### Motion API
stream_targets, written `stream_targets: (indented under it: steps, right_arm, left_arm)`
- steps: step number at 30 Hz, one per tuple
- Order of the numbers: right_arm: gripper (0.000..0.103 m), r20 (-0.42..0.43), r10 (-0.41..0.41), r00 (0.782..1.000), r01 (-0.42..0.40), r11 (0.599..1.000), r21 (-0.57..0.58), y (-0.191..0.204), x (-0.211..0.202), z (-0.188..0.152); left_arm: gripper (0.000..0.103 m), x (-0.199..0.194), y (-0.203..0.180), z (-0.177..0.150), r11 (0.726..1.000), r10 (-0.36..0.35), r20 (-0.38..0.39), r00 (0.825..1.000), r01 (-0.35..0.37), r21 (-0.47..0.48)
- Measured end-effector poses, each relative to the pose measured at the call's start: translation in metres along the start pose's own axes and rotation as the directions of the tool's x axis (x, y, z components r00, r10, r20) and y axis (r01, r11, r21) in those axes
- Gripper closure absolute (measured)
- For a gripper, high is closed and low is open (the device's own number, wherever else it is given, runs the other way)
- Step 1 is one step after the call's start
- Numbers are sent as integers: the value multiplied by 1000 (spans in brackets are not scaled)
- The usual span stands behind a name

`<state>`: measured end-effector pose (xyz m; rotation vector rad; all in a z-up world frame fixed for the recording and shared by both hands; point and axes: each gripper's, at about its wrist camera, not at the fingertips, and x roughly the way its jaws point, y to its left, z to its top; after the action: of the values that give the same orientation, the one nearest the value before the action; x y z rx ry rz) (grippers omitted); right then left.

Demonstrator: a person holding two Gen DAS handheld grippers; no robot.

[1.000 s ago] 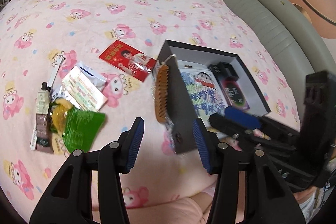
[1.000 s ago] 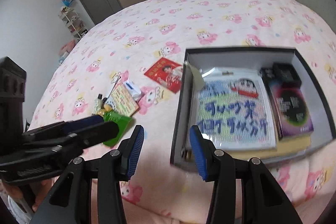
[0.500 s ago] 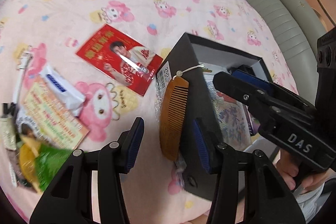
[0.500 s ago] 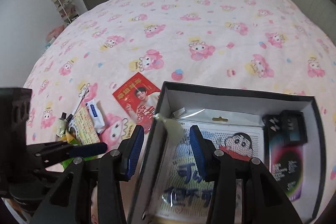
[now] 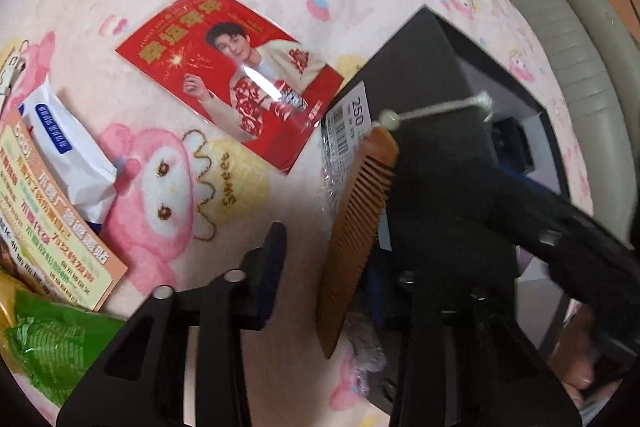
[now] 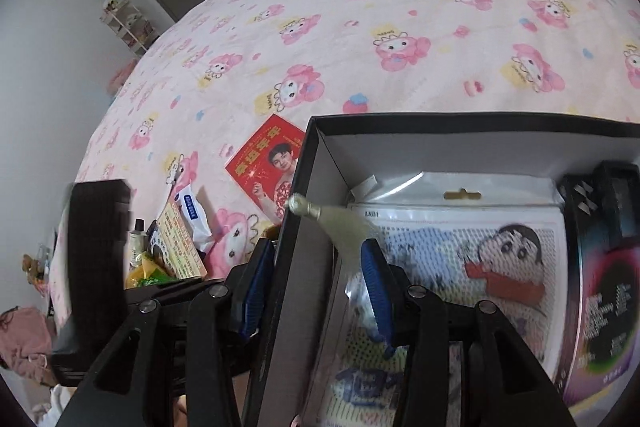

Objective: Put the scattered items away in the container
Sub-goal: 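Grasp the wooden comb with the tied tassel using the left gripper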

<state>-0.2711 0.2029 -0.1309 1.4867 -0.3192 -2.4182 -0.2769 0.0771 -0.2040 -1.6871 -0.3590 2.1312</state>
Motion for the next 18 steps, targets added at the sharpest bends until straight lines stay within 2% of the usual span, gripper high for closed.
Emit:
stream_targets:
  steps: [1,7,12,14,18]
  right_arm:
    - [62,6,-4,1000,5,1000,-5,2,-3,-2]
    - [62,33,-4,999,5,1000,-23,14,-19,-11]
    - [62,48,-12,999,15,998,-56,26,-35,-21]
    - [62,54,-4,999,9,997,-83,31,-43,-27]
    - [62,68,30,997,-21,991,-132,41,-59,-45]
  left_arm:
    - [94,-1,-1,-1,1000,10,3,1000,-10,8]
    - [97,-23,-1,-13,1000,5,60,998,-6,9]
    - [97,-63,0,-39,999,-38,126,991,40,-13]
    - [97,-79,4,-50,996,-73,162,984,80,-37]
    - [97,-101,14,-76,971,-196,217,956,220,-90]
